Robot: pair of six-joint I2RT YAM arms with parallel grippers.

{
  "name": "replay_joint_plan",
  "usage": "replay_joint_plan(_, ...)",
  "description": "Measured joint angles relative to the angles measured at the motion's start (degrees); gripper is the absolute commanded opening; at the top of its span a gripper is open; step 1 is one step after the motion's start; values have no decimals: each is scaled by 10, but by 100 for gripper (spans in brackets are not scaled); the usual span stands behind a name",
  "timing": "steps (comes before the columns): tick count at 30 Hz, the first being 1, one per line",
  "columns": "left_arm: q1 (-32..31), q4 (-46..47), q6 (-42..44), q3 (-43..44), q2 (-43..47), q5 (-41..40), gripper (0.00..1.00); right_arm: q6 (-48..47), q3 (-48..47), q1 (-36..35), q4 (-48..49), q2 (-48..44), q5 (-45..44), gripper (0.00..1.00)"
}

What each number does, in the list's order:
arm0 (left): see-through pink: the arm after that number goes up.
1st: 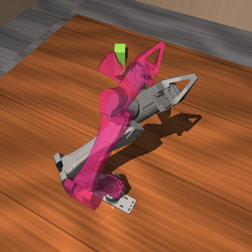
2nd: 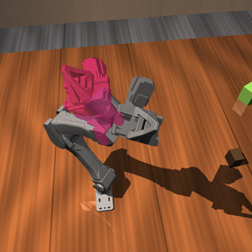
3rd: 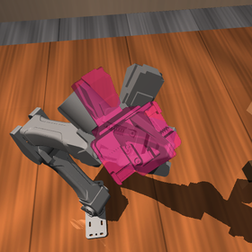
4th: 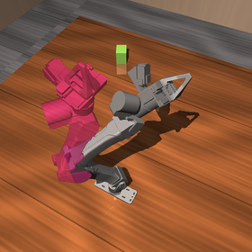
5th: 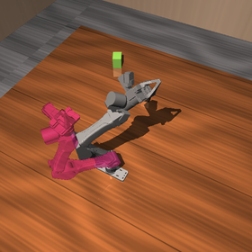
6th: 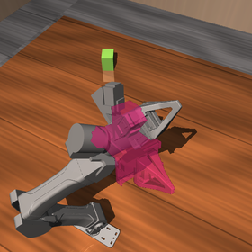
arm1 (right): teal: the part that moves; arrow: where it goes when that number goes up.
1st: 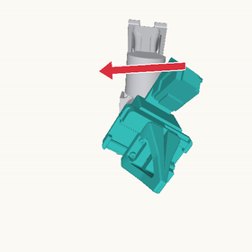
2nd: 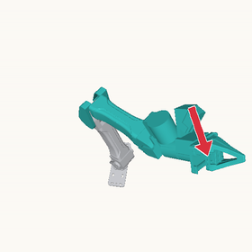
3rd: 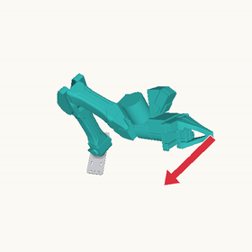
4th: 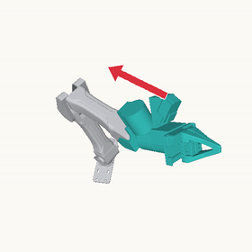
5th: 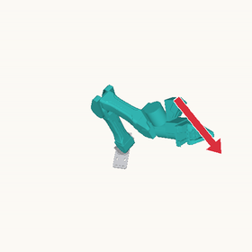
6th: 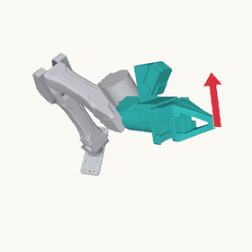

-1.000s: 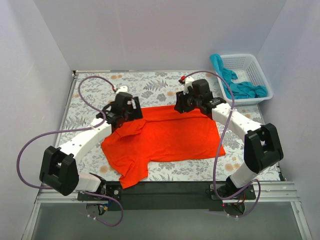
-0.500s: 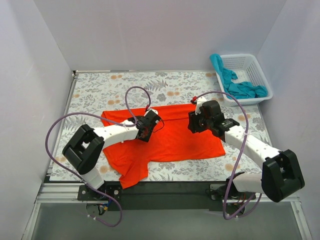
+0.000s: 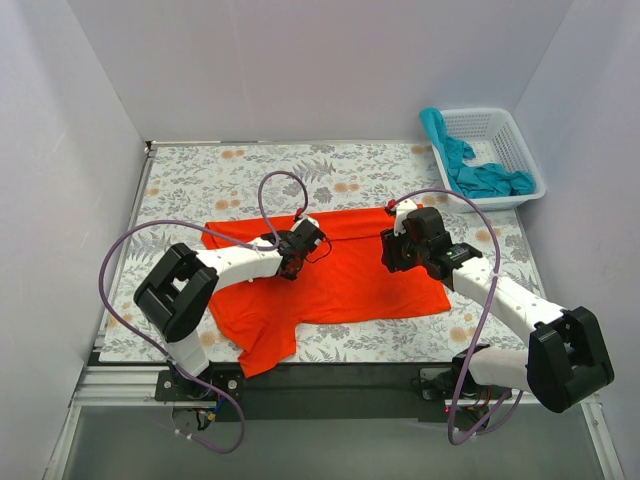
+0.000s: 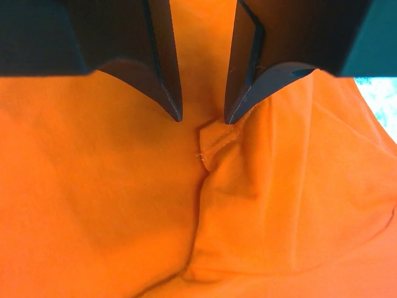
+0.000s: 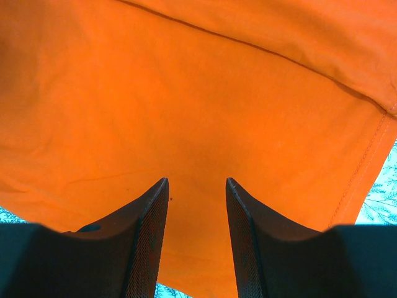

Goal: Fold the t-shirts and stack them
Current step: Fold the tshirt

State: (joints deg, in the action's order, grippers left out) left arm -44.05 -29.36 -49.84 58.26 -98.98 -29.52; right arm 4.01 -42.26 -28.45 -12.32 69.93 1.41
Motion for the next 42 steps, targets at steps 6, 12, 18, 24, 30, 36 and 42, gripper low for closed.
replay_joint_plan(6, 1, 18, 18, 9, -16, -10, 29, -2, 1, 2, 0, 0, 0, 49)
replay_joint_plan(12, 4, 29, 28, 20, -37, -14, 24, -2, 1, 3, 0, 0, 0, 49)
replay_joint_plan(18, 5, 29, 35, 22, -39, -17, 20, -3, 2, 3, 0, 0, 1, 49)
replay_joint_plan(24, 9, 29, 40, 23, -39, -25, 12, -4, 8, 3, -2, 2, 2, 49)
replay_joint_plan(30, 11, 26, 44, 30, -39, -26, 0, -4, 8, 3, -2, 3, 3, 49)
replay_joint_plan(36, 12, 3, 34, 61, -39, -5, 0, -4, 8, 3, -2, 3, 3, 49)
replay_joint_plan(42, 12, -38, 8, 88, -38, 46, 0, -4, 8, 3, -2, 3, 3, 49)
